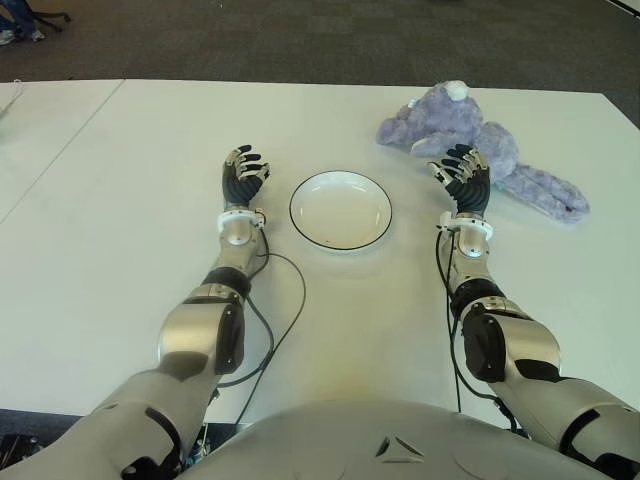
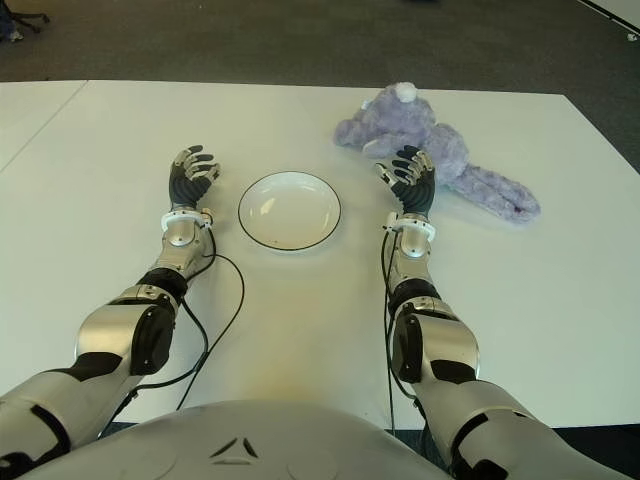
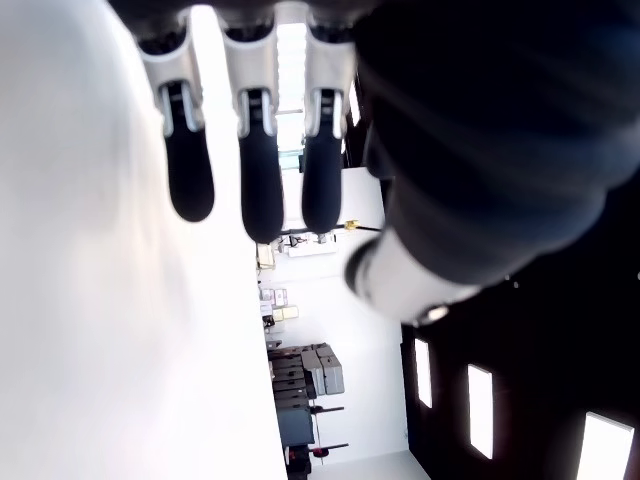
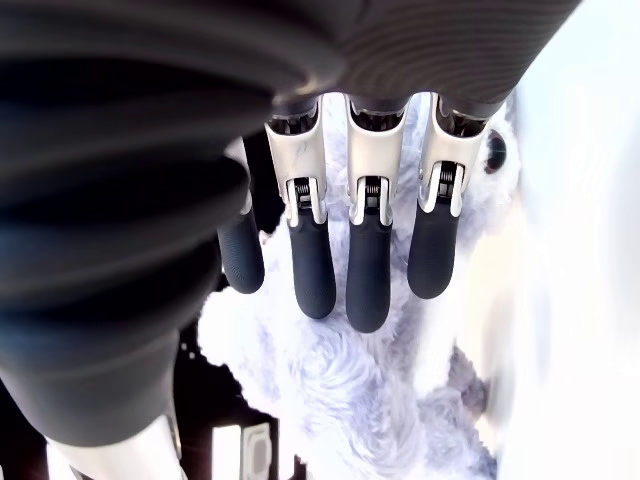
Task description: Put the doll into the plate.
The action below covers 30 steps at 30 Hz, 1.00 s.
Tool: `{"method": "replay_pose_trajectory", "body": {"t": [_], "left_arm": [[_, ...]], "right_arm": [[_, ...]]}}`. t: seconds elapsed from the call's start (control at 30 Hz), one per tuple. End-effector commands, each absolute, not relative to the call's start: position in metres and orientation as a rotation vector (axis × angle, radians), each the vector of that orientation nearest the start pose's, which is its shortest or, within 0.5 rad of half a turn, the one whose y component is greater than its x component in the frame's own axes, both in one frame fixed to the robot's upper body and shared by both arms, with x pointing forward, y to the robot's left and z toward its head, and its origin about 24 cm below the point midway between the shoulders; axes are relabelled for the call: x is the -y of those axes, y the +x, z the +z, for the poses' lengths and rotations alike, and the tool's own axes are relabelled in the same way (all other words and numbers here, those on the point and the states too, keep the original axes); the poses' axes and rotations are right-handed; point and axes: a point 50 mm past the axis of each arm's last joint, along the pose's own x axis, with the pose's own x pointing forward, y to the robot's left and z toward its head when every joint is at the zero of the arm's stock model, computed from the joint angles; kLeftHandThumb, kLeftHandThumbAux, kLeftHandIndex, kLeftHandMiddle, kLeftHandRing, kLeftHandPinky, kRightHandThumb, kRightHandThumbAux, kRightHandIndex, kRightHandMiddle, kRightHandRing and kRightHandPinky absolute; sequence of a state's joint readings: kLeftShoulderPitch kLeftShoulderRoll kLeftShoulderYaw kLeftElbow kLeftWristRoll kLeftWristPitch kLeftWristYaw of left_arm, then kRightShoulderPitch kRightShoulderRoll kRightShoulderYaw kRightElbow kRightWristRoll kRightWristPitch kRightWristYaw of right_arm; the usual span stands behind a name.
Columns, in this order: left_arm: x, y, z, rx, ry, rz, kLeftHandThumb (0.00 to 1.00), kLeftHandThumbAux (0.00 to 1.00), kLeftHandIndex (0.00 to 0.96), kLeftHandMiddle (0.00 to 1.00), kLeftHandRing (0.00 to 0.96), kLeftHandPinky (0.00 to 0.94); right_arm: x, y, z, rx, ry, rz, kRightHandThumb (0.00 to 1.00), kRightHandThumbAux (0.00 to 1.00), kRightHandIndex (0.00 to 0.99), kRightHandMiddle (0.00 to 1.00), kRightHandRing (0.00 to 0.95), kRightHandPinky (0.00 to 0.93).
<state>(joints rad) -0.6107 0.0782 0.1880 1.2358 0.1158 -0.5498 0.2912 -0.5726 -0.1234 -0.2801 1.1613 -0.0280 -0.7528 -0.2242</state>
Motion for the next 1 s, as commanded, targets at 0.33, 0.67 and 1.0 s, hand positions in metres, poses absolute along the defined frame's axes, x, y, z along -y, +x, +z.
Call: {"method": "replay_pose_trajectory", "body": {"t": [0.33,0.67,1.0], "left_arm": [[-0.166,0.257,-0.087,-0.511,0.109,0.269,0.419,0.853,0.234,0.347,0.384,0.417],[-0.166,0.257,-0.087,-0.499,0.109,0.276,0.390,0.847,0.237,0.352,0.395,0.433],[-0.166,0.257,-0.088,-0.522,0.128,0.257,0.353,0.855,0.233,0.349,0.390,0.414]], "right_arm": [[0.177,0.209,-0.084,-0.178,-0.001,-0.393,0.083,0.808,0.268,0.332,0.367,0.413],[0.158,0.208,-0.073,-0.051,0.066,-0.434,0.089,0.786,0.285,0.363,0.401,0.453],[0.156,0.205,-0.066,0.025,0.080,-0.480,0.064,0.793,0.293,0.379,0.419,0.465]]}}
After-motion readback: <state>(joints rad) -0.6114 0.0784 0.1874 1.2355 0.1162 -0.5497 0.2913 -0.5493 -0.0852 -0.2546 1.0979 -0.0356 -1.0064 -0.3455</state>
